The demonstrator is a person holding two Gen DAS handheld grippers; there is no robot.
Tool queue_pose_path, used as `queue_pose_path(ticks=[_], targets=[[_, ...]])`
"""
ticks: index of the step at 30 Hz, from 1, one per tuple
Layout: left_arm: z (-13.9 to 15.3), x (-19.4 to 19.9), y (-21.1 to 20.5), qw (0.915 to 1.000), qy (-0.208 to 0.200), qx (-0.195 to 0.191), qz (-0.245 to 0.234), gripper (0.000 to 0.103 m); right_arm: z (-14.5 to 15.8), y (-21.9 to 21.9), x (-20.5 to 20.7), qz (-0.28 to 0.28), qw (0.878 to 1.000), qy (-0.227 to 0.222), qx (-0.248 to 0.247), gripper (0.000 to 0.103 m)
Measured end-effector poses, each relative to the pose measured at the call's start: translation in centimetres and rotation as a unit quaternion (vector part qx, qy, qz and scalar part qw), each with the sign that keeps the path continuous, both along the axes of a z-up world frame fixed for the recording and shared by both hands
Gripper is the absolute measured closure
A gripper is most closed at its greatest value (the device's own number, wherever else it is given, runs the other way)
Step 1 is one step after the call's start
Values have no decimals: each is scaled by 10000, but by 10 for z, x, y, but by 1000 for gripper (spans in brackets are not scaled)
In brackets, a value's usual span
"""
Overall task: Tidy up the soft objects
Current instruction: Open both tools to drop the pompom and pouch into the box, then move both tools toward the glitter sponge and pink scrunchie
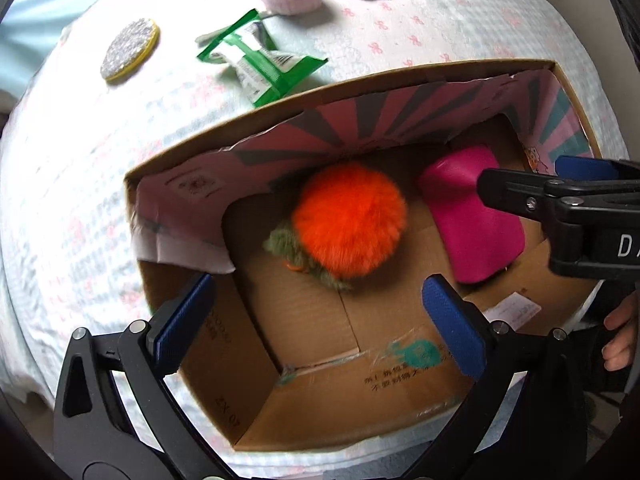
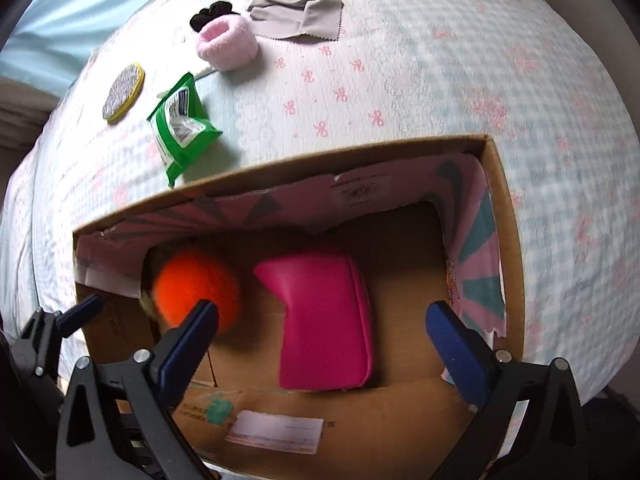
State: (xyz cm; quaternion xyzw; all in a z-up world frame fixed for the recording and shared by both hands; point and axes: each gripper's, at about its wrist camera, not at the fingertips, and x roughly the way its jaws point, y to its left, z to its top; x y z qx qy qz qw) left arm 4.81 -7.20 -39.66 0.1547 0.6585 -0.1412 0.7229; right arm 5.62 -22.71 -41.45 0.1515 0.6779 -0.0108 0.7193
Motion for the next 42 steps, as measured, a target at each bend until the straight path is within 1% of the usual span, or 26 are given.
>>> queue_pose_path(ticks=[4,7,13,16,19,23,26,28,30,32,35,38,42], targets=[[7,-6,8,9998,15,-68,170,0,3,-1,-3,77,9999,81,43,0],[12,-7,11,9996,-8,-94,261,0,7,-4,-8,53,10000,51,12,0],[29,-11,15,9987,-114,-179,464,0,16,0,-11,227,9997,-60,-46,0],[47,-13,17,9977,-224,-233,594,0,23,4,-9,313,9994,-120,-48,0],[75,-17,23,9954,-413,-373,775,0,42,7,-10,401,9987,-299,-23,0],[116,-24,28,9911,-738,-542,964,0,82,9,-15,490,9966,-646,-121,0],[151,-30,32,9860,-1088,-638,1094,0,121,9,-22,572,9932,-972,-271,0],[174,-34,35,9814,-1326,-702,1200,0,142,8,-24,585,9916,-1103,-339,0],[202,-39,41,9747,-1598,-764,1364,0,168,7,-29,595,9886,-1321,-416,0],[224,-44,46,9681,-1842,-844,1473,0,194,6,-34,604,9839,-1599,-515,0],[255,-50,51,9584,-2203,-865,1598,0,231,4,-42,546,9769,-1969,-624,0],[278,-54,59,9499,-2435,-913,1735,0,261,2,-51,475,9711,-2263,-597,0],[293,-55,65,9400,-2616,-973,1961,0,290,5,-55,509,9623,-2571,-728,0]])
